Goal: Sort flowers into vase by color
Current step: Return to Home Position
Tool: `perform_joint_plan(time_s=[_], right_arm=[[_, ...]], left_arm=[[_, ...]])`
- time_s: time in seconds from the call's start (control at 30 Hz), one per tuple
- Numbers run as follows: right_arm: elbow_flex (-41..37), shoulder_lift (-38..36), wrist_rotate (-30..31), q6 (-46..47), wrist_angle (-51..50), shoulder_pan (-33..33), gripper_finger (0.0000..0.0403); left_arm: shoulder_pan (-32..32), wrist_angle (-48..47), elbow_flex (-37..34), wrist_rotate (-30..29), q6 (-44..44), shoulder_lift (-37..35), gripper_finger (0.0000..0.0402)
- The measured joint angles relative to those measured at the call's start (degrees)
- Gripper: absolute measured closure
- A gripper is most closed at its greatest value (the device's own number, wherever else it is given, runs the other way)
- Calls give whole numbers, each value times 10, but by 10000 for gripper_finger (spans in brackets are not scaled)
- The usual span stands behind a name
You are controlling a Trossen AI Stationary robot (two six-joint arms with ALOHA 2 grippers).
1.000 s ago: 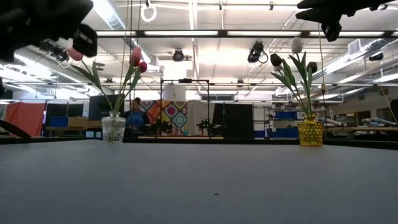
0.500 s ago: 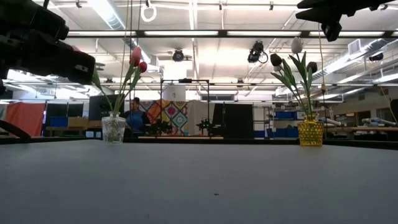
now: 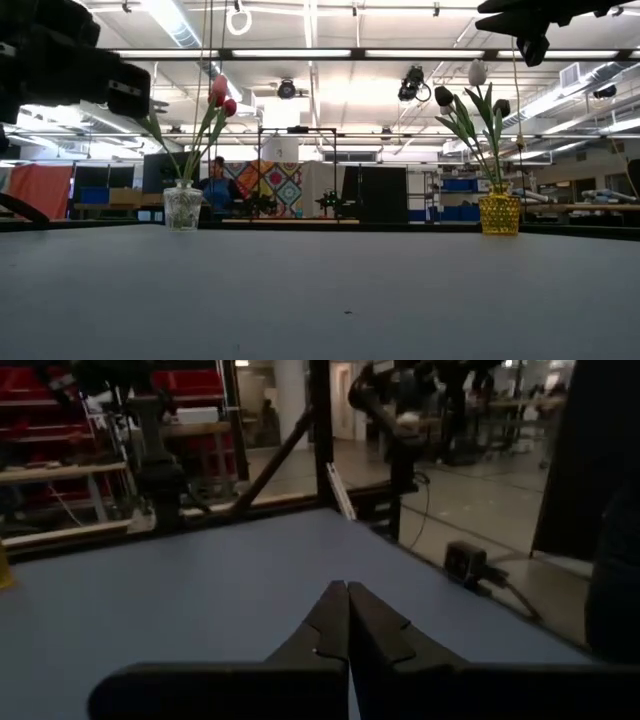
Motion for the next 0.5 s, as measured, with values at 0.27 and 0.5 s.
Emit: perform_joint_plan(time_s=[0.27, 0.5], right_arm=[[0, 0, 0, 0, 0, 0, 290], [0, 0, 0, 0, 0, 0, 290]], left_arm=[[-1, -113, 0, -42, -22, -98, 401], [-1, -124, 0, -57, 5, -106, 401]])
